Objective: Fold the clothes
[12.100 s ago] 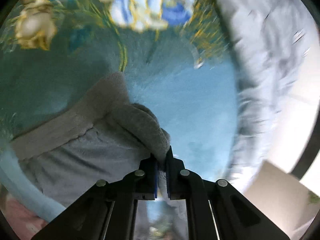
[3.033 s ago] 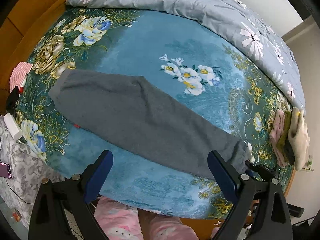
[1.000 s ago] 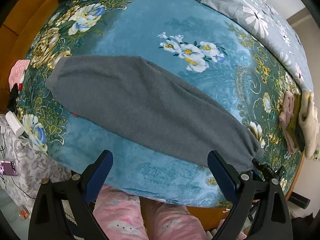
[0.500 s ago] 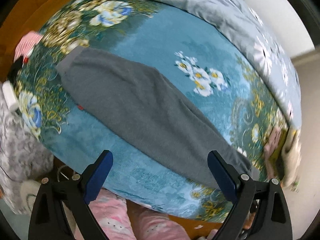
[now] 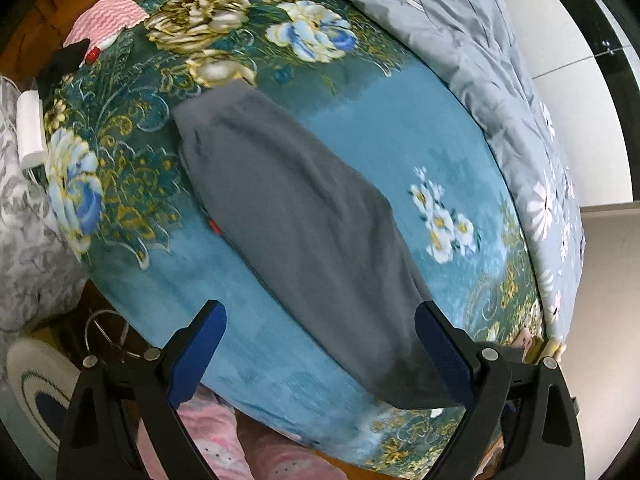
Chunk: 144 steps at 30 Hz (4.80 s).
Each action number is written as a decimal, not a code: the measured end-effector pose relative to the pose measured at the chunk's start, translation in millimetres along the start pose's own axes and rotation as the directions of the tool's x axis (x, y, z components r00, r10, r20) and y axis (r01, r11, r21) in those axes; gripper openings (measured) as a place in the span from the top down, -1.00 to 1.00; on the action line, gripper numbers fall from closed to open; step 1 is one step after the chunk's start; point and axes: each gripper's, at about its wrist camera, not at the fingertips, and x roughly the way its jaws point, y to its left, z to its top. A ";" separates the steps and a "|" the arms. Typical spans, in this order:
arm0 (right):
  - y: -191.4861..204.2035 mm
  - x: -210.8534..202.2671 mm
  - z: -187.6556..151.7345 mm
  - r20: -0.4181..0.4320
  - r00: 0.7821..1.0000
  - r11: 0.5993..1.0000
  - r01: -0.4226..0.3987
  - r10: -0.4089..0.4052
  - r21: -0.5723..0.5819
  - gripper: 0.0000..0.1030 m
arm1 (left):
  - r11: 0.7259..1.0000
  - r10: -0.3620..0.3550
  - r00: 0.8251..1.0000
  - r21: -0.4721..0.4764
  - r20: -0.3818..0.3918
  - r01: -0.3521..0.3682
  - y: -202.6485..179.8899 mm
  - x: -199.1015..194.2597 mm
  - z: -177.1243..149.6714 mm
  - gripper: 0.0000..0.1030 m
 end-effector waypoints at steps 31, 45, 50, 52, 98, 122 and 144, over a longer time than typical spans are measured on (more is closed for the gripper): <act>131.0 192.0 -42.6 -0.261 0.949 0.973 0.127 -0.176 -0.193 0.20 | 0.999 0.035 0.983 0.020 -0.181 -0.032 66.5 67.8 76.8 -0.85; 22.2 135.9 -23.3 -0.229 0.939 0.966 0.251 -0.258 -0.058 0.20 | 0.952 0.003 0.958 0.294 -0.286 0.084 -52.2 150.4 30.0 -0.85; 10.7 148.6 -10.3 -0.219 0.944 0.969 0.242 -0.248 -0.051 0.20 | 0.916 -0.045 0.941 0.362 -0.336 0.173 -92.9 191.9 22.4 -0.85; 6.2 158.7 -5.9 -0.233 0.936 0.964 0.255 -0.265 -0.073 0.20 | 0.914 -0.012 0.941 0.378 -0.338 0.148 -97.0 209.9 23.0 -0.85; 159.2 217.7 -75.9 -0.378 0.841 0.914 0.297 -0.387 -0.276 0.20 | 0.920 -0.359 0.932 -0.186 -0.055 0.344 193.0 177.2 200.3 0.45; 110.0 78.3 -28.4 -0.216 0.965 0.983 0.124 -0.151 -0.137 0.20 | 0.772 -0.184 0.982 0.625 0.046 0.115 -77.0 13.6 33.1 0.68; -89.6 -9.3 -14.0 -0.139 0.984 0.978 0.133 -0.112 0.158 0.21 | 0.311 0.277 0.958 0.950 -0.072 -0.018 -212.4 143.9 -201.5 0.22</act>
